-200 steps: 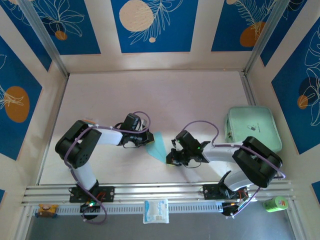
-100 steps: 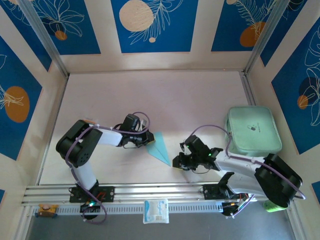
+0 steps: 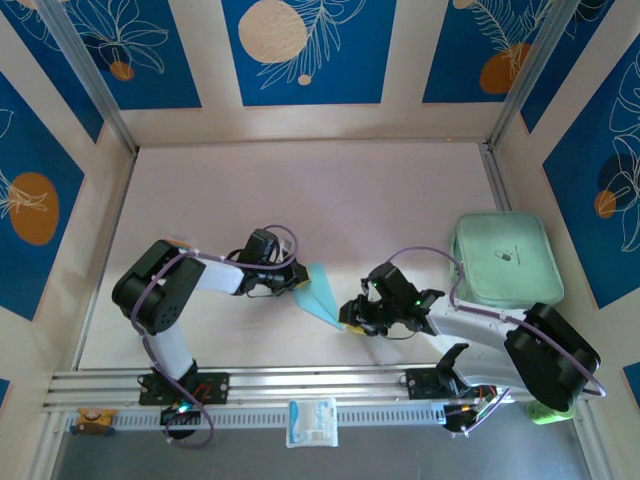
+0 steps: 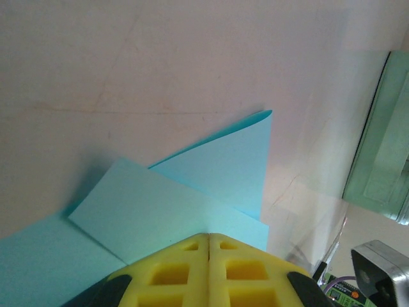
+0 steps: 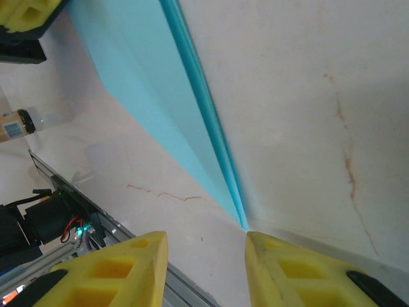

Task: Fold a paper plane with a square sheet of paper (pick it up from the middle)
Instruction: Fourth fold the wing at the center of the table, then turn over the paper at the center of the table.

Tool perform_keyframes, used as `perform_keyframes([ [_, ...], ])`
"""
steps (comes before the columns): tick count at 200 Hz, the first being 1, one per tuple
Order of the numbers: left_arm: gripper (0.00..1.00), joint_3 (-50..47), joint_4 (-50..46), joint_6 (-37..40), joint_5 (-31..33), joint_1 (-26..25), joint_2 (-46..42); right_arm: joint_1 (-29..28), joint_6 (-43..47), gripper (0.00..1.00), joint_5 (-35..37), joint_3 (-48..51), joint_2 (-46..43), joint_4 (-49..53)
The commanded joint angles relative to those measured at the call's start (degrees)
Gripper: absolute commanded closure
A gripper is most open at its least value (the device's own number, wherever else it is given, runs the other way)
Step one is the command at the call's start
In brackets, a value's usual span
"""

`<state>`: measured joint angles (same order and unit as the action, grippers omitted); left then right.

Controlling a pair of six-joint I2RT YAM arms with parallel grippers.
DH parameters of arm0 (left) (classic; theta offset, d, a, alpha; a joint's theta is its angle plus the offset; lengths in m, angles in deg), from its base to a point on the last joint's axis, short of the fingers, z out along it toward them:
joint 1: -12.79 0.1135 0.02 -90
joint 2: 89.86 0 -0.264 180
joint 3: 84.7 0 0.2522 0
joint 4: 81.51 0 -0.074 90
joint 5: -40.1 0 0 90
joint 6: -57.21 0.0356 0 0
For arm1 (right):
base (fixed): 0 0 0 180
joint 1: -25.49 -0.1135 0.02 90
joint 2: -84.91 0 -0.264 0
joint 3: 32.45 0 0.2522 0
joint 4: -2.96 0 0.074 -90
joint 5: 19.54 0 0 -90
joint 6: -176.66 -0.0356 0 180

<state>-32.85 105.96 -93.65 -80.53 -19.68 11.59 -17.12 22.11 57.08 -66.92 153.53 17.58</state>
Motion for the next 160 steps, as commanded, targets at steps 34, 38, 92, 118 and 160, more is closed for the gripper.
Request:
perform_keyframes([
  [34, 0.98, -1.8, -4.0, -0.8, 1.3, 0.4, 1.6, 0.3, -2.0, 0.64, -3.1, 0.5, 4.3, -2.4],
  [38, 0.98, -1.8, -4.0, -0.8, 1.2, 0.4, 1.5, 0.3, -2.0, 0.64, -3.1, 0.5, 4.5, -2.6],
  [92, 0.98, -1.8, -4.4, -0.8, 1.4, 0.4, 1.2, 0.4, -1.9, 0.65, -3.6, 0.1, 7.0, -5.5],
  [118, 0.98, -1.7, -4.5, -0.7, 1.4, 0.4, 1.1, 0.4, -2.1, 0.67, -3.4, 0.4, 6.9, -6.9],
  [160, 0.98, -1.7, -4.5, -0.7, 1.5, 0.4, 1.0, 0.4, -2.0, 0.67, -3.3, 0.1, 6.8, -7.1],
])
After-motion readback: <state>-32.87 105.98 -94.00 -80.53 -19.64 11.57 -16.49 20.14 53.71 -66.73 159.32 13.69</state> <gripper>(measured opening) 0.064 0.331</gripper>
